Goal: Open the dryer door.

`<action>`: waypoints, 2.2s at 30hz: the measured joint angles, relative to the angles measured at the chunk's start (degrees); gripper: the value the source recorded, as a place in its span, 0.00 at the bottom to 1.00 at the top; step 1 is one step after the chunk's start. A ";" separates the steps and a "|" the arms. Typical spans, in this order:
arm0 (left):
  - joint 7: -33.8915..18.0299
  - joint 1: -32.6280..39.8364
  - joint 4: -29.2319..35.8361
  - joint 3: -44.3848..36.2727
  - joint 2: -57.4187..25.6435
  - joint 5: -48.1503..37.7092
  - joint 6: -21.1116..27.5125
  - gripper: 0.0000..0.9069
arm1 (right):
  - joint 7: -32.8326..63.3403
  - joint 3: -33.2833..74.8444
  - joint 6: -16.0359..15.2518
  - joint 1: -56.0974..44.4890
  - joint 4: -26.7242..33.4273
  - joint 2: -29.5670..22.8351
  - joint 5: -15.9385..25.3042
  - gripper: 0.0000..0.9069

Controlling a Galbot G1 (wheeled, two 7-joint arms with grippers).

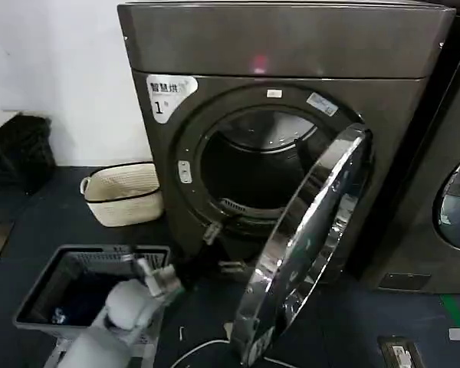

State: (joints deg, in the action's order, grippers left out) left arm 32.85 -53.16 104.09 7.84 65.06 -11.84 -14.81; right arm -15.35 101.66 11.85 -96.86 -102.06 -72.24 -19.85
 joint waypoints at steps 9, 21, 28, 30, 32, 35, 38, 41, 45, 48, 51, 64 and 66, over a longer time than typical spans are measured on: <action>-0.11 5.94 -3.41 -7.12 2.58 0.39 -0.22 1.00 | 11.96 7.85 -6.94 2.26 4.01 -2.07 9.58 1.00; -0.06 12.60 -8.03 -14.97 8.20 1.56 -0.22 1.00 | 16.41 14.10 -7.01 2.35 10.00 -2.38 12.60 1.00; -0.09 15.62 -11.19 -18.71 11.85 1.77 -0.01 1.00 | 21.50 16.86 -6.29 1.26 13.29 -1.86 14.52 1.00; -0.09 16.47 -12.19 -19.70 12.94 1.97 0.06 1.00 | 22.96 17.75 -5.44 0.99 14.65 -1.38 14.80 1.00; -0.09 17.27 -13.05 -20.73 14.09 2.21 0.12 1.00 | 24.02 18.49 -5.17 0.72 15.88 -0.97 14.90 1.00; -0.09 18.55 -14.58 -22.24 15.77 2.61 0.20 1.00 | 25.05 19.77 -5.19 0.23 17.63 -0.45 14.84 1.00; -0.09 19.63 -15.88 -23.50 17.25 2.92 0.29 1.00 | 26.00 20.91 -5.41 -0.13 18.88 -0.06 14.72 1.00; -0.09 20.70 -17.23 -24.52 18.55 3.34 0.29 1.00 | 26.56 22.15 -5.79 -0.55 19.81 0.38 13.68 1.00; -0.09 22.12 -19.45 -25.62 20.50 3.86 0.26 1.00 | 26.57 23.66 -4.82 -1.25 21.09 0.89 12.52 1.00; -0.09 23.09 -21.18 -26.19 22.05 4.28 0.26 1.00 | 26.73 24.96 -3.03 -2.11 22.72 1.70 12.49 1.00; -0.08 24.26 -23.21 -26.55 23.77 4.84 0.11 1.00 | 26.85 25.70 -2.08 -2.62 24.31 2.13 12.47 1.00; -0.08 27.87 -30.74 -27.07 27.15 5.63 -0.11 1.00 | 27.33 27.17 -0.23 -3.49 28.80 2.96 12.63 1.00; -0.07 28.23 -31.38 -27.04 27.15 5.64 -0.11 1.00 | 27.36 27.16 -0.27 -3.44 28.88 2.86 12.66 1.00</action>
State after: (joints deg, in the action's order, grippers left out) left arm 32.78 -24.93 72.71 -19.20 92.21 -6.20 -14.92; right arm 12.00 128.82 11.58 -100.30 -73.18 -69.38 -7.18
